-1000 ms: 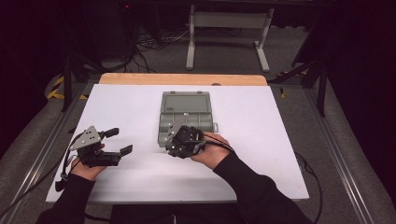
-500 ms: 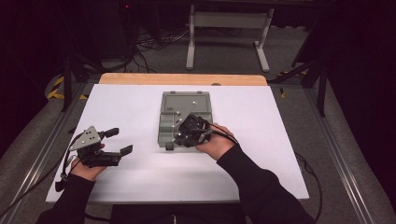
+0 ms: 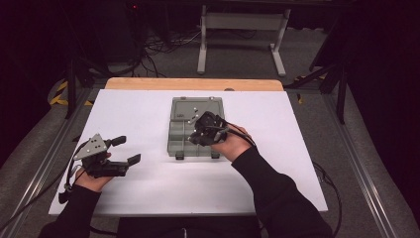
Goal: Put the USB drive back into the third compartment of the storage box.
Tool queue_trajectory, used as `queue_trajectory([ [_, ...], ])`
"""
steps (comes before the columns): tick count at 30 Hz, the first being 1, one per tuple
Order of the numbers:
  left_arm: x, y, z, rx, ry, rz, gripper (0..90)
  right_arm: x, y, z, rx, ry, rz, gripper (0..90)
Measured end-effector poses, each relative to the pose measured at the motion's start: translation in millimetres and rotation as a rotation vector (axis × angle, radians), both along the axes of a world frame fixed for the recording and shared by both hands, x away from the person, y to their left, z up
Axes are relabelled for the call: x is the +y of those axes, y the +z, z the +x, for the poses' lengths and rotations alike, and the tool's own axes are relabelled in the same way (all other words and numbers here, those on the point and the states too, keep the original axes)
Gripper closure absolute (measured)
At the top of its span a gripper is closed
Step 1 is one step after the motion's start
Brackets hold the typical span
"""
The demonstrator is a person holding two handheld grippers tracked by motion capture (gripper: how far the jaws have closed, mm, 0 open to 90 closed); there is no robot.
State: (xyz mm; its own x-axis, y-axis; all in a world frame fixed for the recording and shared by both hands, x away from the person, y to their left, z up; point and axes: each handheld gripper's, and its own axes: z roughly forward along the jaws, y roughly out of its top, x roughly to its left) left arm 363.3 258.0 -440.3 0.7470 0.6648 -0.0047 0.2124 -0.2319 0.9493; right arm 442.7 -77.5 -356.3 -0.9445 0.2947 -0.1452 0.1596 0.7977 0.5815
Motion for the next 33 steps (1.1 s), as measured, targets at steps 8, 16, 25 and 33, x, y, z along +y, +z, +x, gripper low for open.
queue_trajectory([
  [8,0.3,-0.1,0.1,0.003,-0.002,-0.003,13.3,-3.9,0.4,12.3,0.001,-0.039,-0.005,79.4],
  [16,0.5,-0.1,0.0,0.003,0.000,-0.008,13.2,-9.3,-3.7,29.4,0.011,-0.091,-0.005,79.4],
  [25,0.9,0.0,0.3,-0.001,-0.001,-0.002,13.2,-12.0,-7.4,39.1,0.020,-0.127,-0.008,79.4],
  [33,1.4,-0.2,0.4,-0.003,0.001,-0.001,13.3,-15.6,-13.3,50.7,0.029,-0.167,-0.009,79.4],
])
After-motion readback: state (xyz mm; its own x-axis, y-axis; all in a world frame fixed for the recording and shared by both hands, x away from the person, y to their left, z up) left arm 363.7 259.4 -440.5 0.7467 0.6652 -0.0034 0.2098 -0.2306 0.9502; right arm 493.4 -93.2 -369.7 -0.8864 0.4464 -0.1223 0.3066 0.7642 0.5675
